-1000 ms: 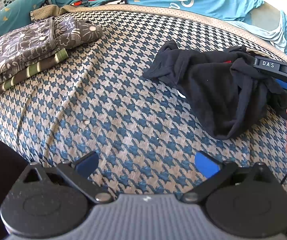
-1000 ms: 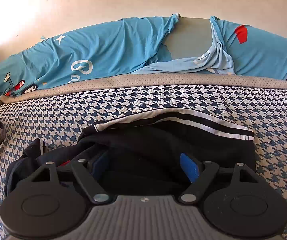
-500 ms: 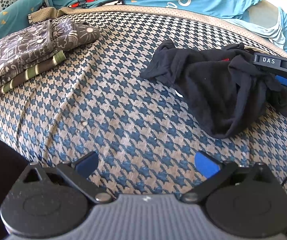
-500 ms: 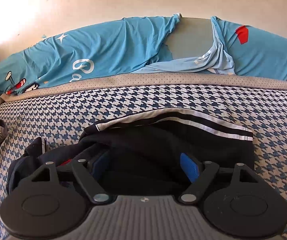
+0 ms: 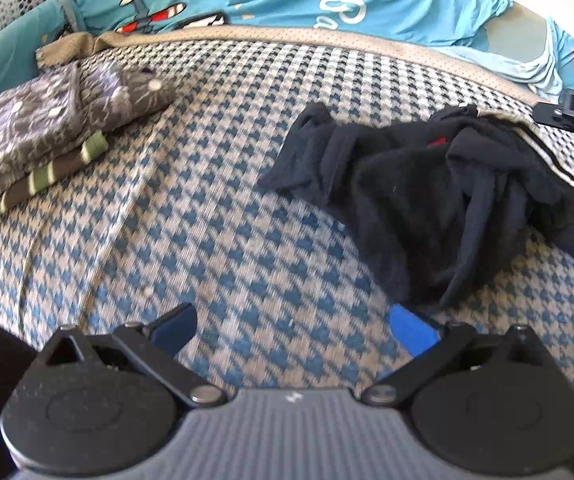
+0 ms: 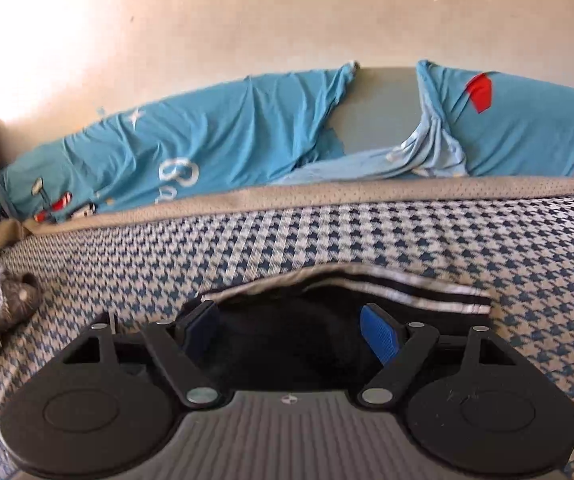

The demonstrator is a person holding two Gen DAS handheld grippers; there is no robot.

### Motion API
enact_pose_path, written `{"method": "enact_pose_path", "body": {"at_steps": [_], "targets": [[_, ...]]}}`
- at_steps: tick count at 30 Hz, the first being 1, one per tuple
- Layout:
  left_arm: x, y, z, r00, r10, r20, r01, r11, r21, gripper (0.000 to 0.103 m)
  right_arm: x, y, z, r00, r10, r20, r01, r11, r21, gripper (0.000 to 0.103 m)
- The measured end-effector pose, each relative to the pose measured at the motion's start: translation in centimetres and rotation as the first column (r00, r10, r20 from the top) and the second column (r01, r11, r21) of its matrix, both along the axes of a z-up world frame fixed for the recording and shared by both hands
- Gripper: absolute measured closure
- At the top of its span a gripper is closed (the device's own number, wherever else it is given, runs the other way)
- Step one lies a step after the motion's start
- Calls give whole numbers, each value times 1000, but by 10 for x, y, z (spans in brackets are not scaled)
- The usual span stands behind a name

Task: Fold clothes

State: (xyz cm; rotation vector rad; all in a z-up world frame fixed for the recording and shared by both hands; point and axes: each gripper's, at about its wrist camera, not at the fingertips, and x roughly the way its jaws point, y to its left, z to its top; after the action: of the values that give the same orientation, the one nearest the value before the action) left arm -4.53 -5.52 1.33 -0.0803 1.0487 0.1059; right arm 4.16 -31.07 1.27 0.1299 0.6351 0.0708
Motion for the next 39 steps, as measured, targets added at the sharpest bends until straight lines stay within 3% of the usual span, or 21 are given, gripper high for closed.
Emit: {"method": "enact_pose_path", "body": {"at_steps": [9, 20, 29, 33, 36, 38, 39], "targets": [[51, -13, 0, 994, -98, 45, 96, 995, 34, 0, 9, -19, 13, 1000, 28, 13, -29, 997, 65, 25], [115, -15, -3, 972, -214, 97, 214, 977, 8, 0, 32, 15, 2, 978, 205, 37, -204, 978, -40, 25], [123, -10, -29, 971, -235, 52, 237, 970, -55, 0, 43, 50, -21, 930, 369, 7, -362, 917, -167, 25], [126, -6, -33, 973, -228, 37, 231, 970, -78, 0, 49, 61, -30, 926, 378, -17, -372, 902, -219, 26], [129, -4, -34, 974, -223, 31, 224, 971, -83, 0, 54, 61, -36, 929, 369, -25, -366, 906, -211, 40], [129, -3, -34, 975, -219, 30, 221, 971, -88, 0, 56, 59, -38, 930, 365, -31, -364, 912, -186, 60], [129, -3, -34, 975, -218, 32, 220, 972, -85, 0, 56, 58, -38, 931, 363, -34, -363, 915, -179, 63]]}}
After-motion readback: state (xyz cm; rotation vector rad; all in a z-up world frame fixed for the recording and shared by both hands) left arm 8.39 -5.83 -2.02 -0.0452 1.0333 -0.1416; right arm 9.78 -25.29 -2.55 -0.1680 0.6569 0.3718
